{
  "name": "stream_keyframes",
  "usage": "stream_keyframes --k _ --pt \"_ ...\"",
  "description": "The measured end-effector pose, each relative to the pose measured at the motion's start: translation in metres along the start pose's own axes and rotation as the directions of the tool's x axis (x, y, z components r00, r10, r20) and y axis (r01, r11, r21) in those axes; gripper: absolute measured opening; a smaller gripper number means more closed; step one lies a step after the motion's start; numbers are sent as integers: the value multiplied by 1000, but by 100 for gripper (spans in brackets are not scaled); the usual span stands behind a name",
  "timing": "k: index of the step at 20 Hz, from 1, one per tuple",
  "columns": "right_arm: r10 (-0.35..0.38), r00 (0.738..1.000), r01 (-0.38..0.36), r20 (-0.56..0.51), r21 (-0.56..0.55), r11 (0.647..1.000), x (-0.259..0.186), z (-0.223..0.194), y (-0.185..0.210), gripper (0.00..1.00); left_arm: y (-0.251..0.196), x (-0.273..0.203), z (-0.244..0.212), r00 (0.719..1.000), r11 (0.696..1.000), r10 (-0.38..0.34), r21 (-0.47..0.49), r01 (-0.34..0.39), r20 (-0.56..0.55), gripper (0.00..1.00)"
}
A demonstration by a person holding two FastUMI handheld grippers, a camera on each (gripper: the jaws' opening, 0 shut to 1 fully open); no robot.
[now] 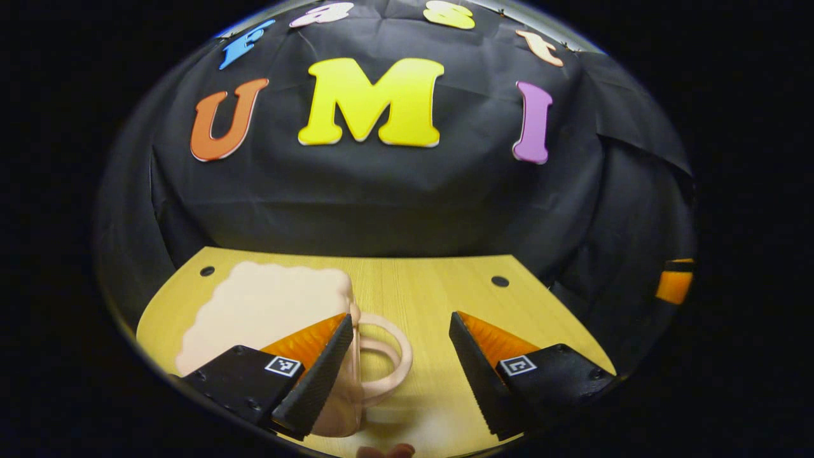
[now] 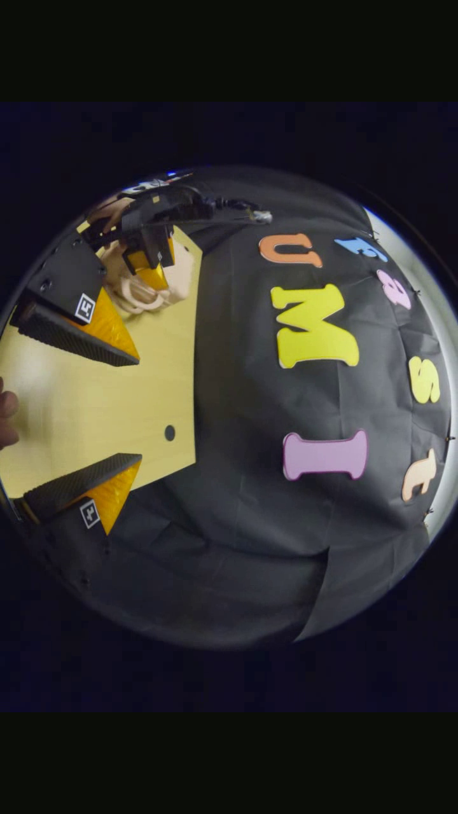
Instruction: First open the suitcase, pack the skin care products into it, and then close the suitcase.
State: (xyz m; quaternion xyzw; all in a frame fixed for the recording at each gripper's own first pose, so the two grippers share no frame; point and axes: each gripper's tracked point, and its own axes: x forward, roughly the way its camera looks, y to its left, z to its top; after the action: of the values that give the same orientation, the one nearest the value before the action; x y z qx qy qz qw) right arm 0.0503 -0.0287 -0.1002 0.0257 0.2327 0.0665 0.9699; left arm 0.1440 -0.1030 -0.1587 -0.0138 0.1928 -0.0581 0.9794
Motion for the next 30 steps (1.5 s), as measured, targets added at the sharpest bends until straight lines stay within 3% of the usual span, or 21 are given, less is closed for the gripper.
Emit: stream_keyframes --k 2,4,9,15,16,17,18,24,25,26,28,30 --pt "7 996 -6 94 -15 1000 5 33 19 77 7 -19 52 994 1000 13 8 -14 107 97" --pt "-4 983 9 183 -24 1000 6 62 31 81 14 -37 91 980 999 29 14 -33 195 97" --pt "-47 946 52 321 -7 999 3 106 49 81 20 -77 143 947 998 56 -15 -54 317 96" --pt "-33 942 43 333 -23 999 0 107 65 77 26 -92 139 943 996 85 -66 -67 322 96" --pt "-34 942 45 333 -26 999 0 106 65 81 28 -92 137 943 995 97 -68 -79 318 96" --pt "-33 943 46 331 -31 998 0 105 66 77 30 -92 134 944 994 104 -71 -86 313 96" --pt "-34 943 48 331 -35 998 -1 105 68 81 32 -92 133 945 994 104 -73 -86 311 97" --pt "-34 943 52 332 -44 998 -3 102 74 81 35 -96 132 944 993 100 -84 -78 315 100" --pt "-33 941 52 336 -47 998 -3 103 75 81 36 -96 131 943 993 103 -85 -80 316 96" --pt "-32 939 52 342 -49 997 -2 104 76 77 38 -93 130 945 993 105 -91 -80 311 96" --pt "-29 938 49 345 -50 998 0 105 79 81 38 -90 122 952 991 107 -103 -80 288 97" --pt "-18 940 39 341 -55 998 0 104 84 77 39 -92 123 952 991 110 -106 -83 286 96"
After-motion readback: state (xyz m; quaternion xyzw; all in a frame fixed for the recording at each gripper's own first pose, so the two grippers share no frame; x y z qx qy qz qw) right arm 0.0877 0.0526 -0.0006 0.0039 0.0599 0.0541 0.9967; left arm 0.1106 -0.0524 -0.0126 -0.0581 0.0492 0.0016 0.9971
